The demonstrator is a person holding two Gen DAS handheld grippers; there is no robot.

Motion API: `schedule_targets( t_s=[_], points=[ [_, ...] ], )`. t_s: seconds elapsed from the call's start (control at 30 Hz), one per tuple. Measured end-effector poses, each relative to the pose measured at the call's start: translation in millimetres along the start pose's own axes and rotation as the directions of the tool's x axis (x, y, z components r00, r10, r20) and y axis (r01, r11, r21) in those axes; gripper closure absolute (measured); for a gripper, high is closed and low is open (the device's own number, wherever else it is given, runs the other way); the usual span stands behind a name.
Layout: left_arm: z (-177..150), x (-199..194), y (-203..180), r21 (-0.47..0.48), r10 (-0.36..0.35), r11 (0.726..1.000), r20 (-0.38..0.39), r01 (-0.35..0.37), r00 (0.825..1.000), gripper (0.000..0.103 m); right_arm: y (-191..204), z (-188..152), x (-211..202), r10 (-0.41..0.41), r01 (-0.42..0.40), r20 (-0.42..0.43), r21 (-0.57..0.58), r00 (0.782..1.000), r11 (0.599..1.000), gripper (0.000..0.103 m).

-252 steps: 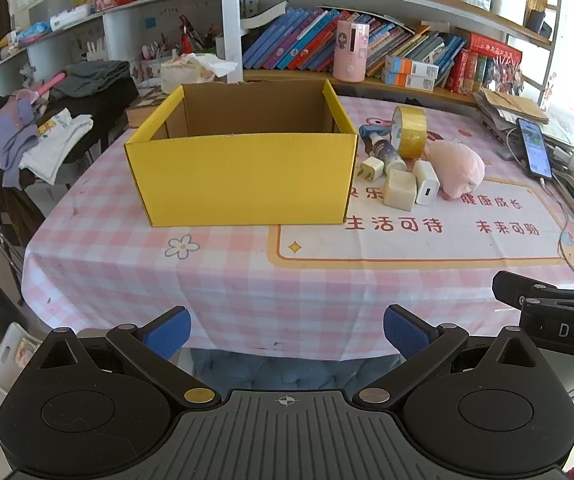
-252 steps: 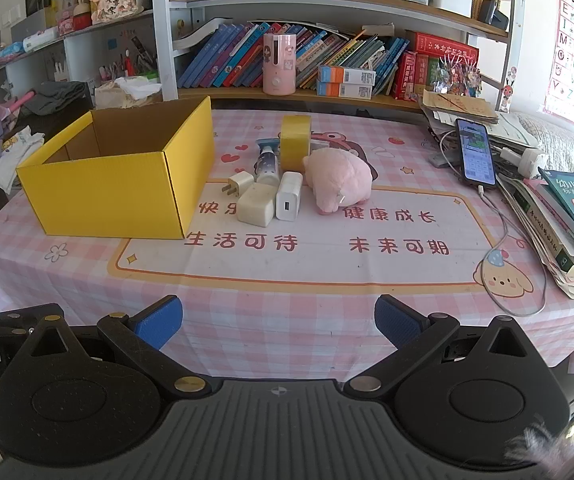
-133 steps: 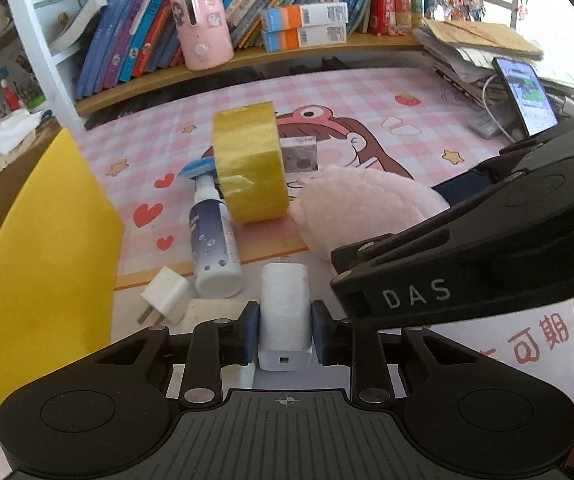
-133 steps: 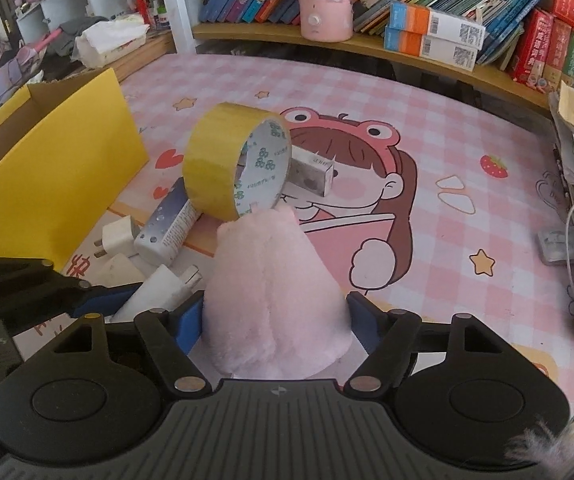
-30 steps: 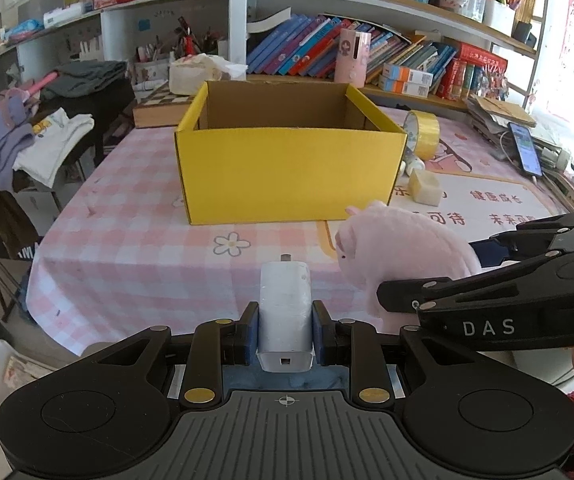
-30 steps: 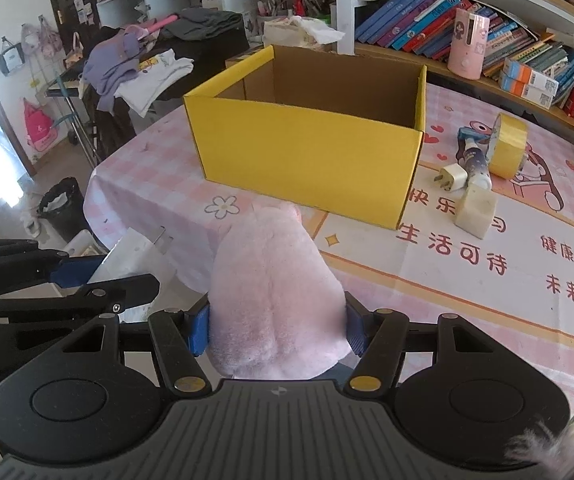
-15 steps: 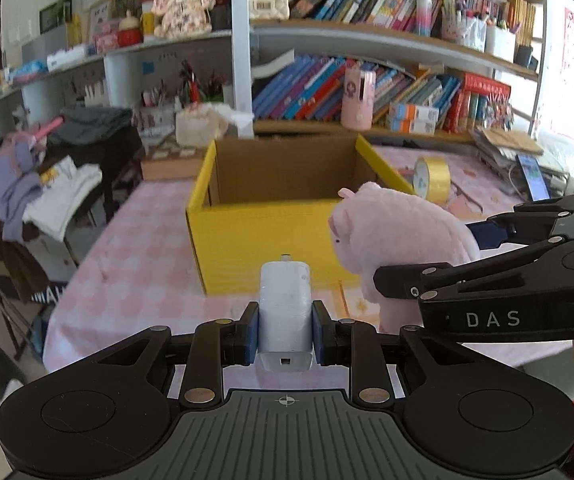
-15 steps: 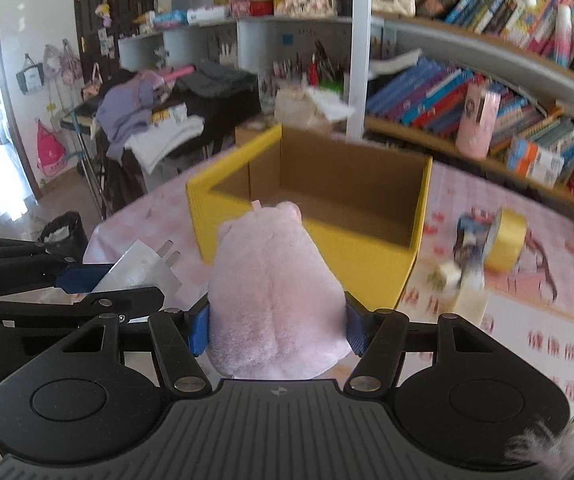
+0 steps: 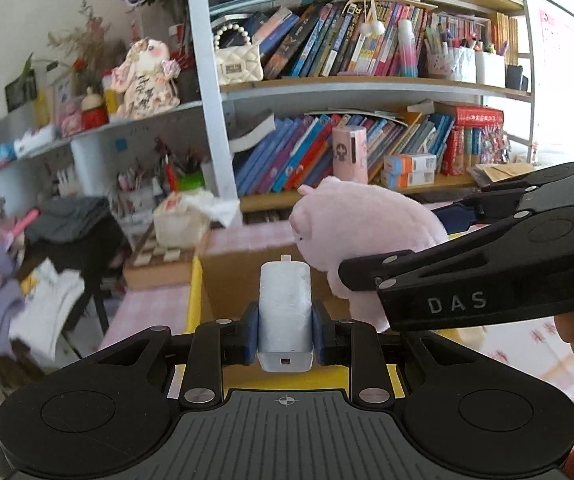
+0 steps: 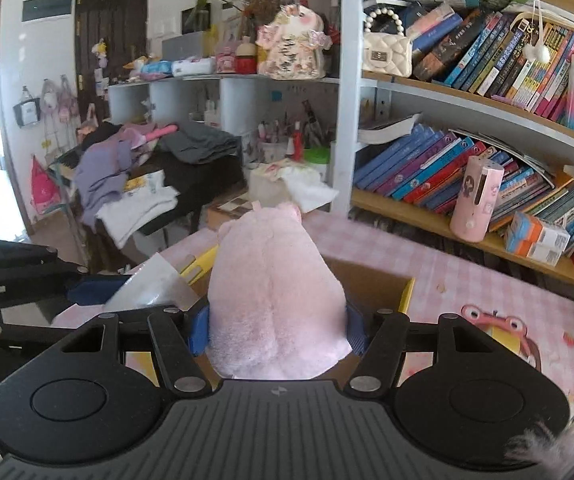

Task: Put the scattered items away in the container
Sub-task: 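Lower the pig and charger into the yellow box and open both grippers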

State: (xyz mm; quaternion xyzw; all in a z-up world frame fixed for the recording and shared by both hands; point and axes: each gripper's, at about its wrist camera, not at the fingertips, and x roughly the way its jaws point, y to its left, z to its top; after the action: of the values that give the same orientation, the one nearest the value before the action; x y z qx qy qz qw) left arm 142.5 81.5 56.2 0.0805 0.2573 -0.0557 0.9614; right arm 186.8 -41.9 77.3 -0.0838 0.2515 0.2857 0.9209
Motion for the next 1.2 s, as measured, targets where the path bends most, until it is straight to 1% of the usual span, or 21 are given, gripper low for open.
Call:
schedule_targets(
  t_s=[0.1, 0.17, 0.2, 0.33, 0.4, 0.5, 0.7, 0.77, 0.87, 1.03, 1.13, 1.17, 1.2],
  points=[
    [7.2, 37.6, 11.7, -0.002, 0.013, 1.0, -0.064, -0.013, 0.998, 0.078, -19.8, 13.8, 32.4, 0.008, -0.006, -0.056, 0.025, 0.998, 1.0, 0.042],
    [7.2, 61.1, 15.5, 0.023, 0.029, 0.999, -0.111, -0.026, 0.993, 0.078, -27.7, 19.6, 51.5, 0.013, -0.013, -0.092, 0.002, 0.996, 1.0, 0.041],
    [6.5, 72.2, 16.3, 0.044, 0.036, 0.999, -0.134, -0.03, 0.99, 0.078, -30.6, 21.6, 65.4, 0.012, -0.015, -0.123, -0.031, 0.992, 0.999, 0.041],
    [-1.1, 105.5, 18.4, 0.08, 0.033, 0.997, -0.216, -0.016, 0.976, 0.078, -32.8, 9.6, 108.4, 0.002, -0.034, -0.238, -0.131, 0.971, 0.991, 0.041],
    [-5.9, 116.1, 18.3, 0.094, 0.03, 0.996, -0.245, -0.007, 0.969, 0.078, -28.5, -2.6, 123.3, -0.013, -0.041, -0.273, -0.19, 0.962, 0.981, 0.041],
    [-12.3, 126.4, 18.8, 0.106, 0.025, 0.994, -0.279, 0.005, 0.96, 0.078, -23.4, -18.2, 136.0, -0.024, -0.051, -0.306, -0.233, 0.952, 0.971, 0.041],
    [-19.8, 143.7, 22.4, 0.152, 0.046, 0.988, -0.333, 0.006, 0.942, 0.078, -20.4, -32.4, 153.6, -0.043, -0.053, -0.351, -0.26, 0.935, 0.964, 0.04],
    [-20.3, 145.2, 23.7, 0.175, 0.058, 0.985, -0.33, 0.0, 0.942, 0.077, -21.5, -31.8, 153.7, -0.038, -0.055, -0.349, -0.254, 0.936, 0.966, 0.039],
    [-18.2, 146.2, 26.3, 0.181, 0.064, 0.984, -0.327, -0.004, 0.943, 0.077, -21.7, -32.3, 155.4, -0.039, -0.052, -0.363, -0.237, 0.931, 0.97, 0.039],
    [-15.2, 150.2, 31.0, 0.187, 0.083, 0.982, -0.324, -0.022, 0.942, 0.076, -16.9, -31.4, 157.4, -0.043, -0.041, -0.366, -0.221, 0.93, 0.974, 0.039],
    [-13.2, 151.2, 32.3, 0.181, 0.078, 0.983, -0.326, -0.019, 0.942, 0.071, -13.9, -31.3, 158.2, -0.049, -0.042, -0.368, -0.235, 0.928, 0.971, 0.036],
    [-12.5, 150.5, 31.4, 0.183, 0.077, 0.983, -0.324, -0.018, 0.943, 0.061, -14.3, -30.8, 158.0, -0.045, -0.045, -0.368, -0.231, 0.929, 0.972, 0.034],
    [-11.8, 148.9, 29.8, 0.191, 0.077, 0.981, -0.318, -0.016, 0.945, 0.049, -14.8, -30.1, 157.7, -0.042, -0.045, -0.365, -0.226, 0.93, 0.973, 0.03]
  ],
)
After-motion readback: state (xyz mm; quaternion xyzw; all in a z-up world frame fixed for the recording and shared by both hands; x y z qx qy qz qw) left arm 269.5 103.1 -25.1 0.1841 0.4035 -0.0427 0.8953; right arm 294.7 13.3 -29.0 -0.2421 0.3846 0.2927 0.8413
